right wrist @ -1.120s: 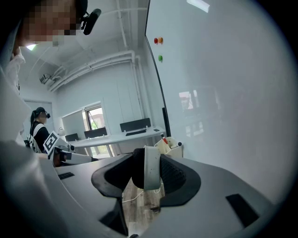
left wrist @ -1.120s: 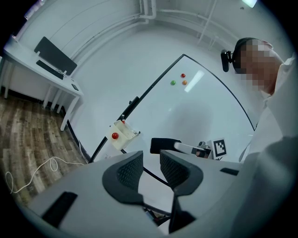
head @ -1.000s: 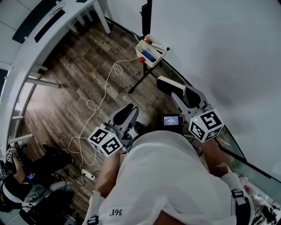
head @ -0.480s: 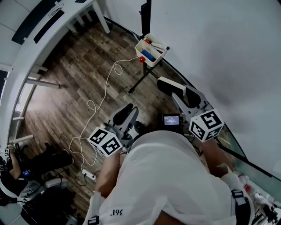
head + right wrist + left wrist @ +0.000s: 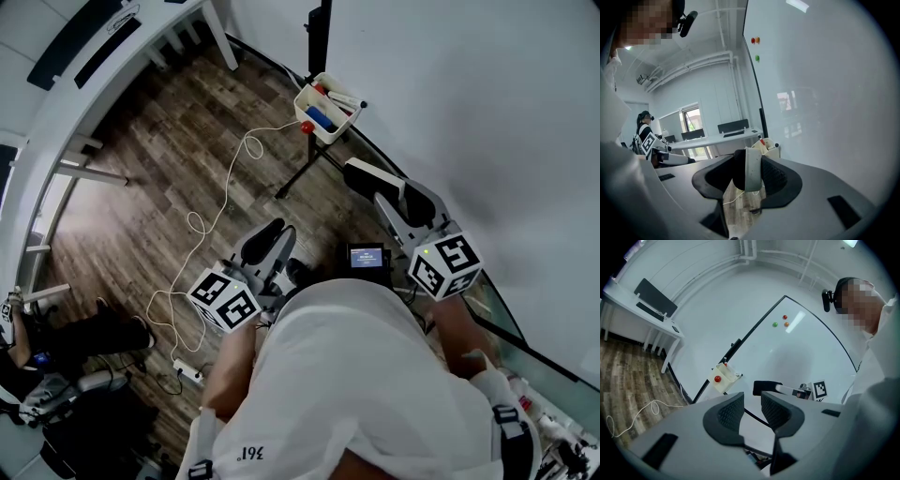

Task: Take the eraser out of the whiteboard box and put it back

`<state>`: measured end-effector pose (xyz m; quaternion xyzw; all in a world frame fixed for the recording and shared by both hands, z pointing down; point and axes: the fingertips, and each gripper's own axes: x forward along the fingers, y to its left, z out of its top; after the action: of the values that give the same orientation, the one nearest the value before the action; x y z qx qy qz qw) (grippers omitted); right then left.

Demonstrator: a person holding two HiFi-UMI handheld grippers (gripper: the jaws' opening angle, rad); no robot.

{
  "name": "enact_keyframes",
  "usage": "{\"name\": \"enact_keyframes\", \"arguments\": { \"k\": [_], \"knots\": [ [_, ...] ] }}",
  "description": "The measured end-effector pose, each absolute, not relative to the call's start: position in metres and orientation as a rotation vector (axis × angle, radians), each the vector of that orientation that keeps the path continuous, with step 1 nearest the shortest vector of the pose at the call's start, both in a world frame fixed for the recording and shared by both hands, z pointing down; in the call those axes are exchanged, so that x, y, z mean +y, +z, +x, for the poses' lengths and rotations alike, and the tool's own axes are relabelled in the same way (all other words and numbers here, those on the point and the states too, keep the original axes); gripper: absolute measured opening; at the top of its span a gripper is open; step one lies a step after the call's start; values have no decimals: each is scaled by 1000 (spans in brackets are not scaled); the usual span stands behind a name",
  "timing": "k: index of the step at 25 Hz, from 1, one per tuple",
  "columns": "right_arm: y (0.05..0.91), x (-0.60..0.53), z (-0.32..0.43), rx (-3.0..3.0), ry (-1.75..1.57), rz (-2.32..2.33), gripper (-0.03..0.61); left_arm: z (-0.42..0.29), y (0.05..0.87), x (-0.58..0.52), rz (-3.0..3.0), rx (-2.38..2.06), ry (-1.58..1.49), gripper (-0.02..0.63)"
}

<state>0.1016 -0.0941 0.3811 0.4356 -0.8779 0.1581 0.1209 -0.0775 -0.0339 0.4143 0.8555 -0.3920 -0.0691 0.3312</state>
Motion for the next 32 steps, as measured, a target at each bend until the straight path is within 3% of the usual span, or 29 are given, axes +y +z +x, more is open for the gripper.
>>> {"name": "enact_keyframes", "arguments": {
  "k": [32],
  "knots": [
    [332,-177,78,-2612,170,1232,192,-79,375,-119,2400,-1073,-222,118]
  ]
}}
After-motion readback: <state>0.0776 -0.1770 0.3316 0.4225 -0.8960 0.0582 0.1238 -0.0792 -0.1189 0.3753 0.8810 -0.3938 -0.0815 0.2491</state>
